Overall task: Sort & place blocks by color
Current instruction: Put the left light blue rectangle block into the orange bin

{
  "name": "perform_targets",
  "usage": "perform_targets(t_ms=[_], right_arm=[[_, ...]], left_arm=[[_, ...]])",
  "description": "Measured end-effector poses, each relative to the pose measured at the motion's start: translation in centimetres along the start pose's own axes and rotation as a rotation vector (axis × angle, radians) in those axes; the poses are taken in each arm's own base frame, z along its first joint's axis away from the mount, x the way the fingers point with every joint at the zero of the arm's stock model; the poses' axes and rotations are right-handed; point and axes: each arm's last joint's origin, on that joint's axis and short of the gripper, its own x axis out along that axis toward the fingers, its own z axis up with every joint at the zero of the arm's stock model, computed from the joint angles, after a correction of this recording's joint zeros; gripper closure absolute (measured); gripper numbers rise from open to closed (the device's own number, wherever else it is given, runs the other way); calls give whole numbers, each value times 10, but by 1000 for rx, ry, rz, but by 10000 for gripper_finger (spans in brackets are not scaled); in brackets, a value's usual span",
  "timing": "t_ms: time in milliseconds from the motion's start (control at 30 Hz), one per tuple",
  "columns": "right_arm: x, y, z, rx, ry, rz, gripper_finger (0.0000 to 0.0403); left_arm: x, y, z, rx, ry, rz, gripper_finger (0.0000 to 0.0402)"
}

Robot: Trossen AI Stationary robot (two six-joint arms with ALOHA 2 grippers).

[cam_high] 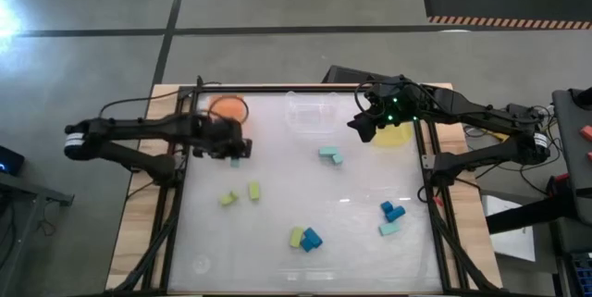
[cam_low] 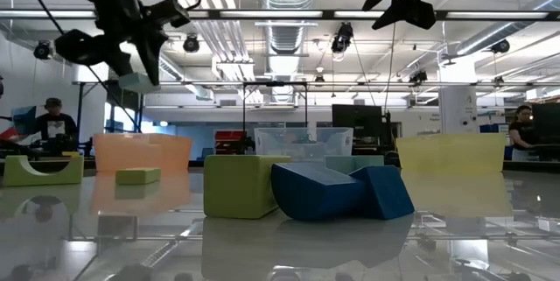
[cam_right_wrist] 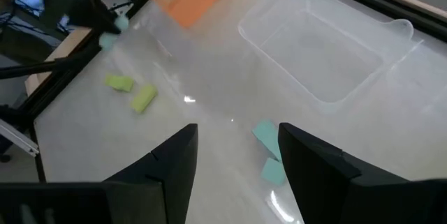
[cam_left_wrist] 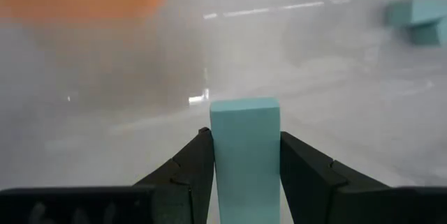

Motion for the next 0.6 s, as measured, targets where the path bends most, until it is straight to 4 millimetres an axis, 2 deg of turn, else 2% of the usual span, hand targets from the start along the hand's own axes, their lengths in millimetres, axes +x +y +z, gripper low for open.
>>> perform_targets(t_ms=[133, 267, 433, 600], right_arm=[[0, 0, 0, 22, 0, 0, 213], [0, 0, 0, 39, 0, 0, 213], [0, 0, 0, 39, 0, 0, 213], [0, 0, 0, 39, 0, 0, 213]], left_arm=[[-9, 8, 31, 27, -59, 32, 279], [-9, 23, 63, 33, -98, 73, 279], [1, 45, 96, 26, -77, 140, 279], [21, 59, 120, 53, -29, 211, 279]])
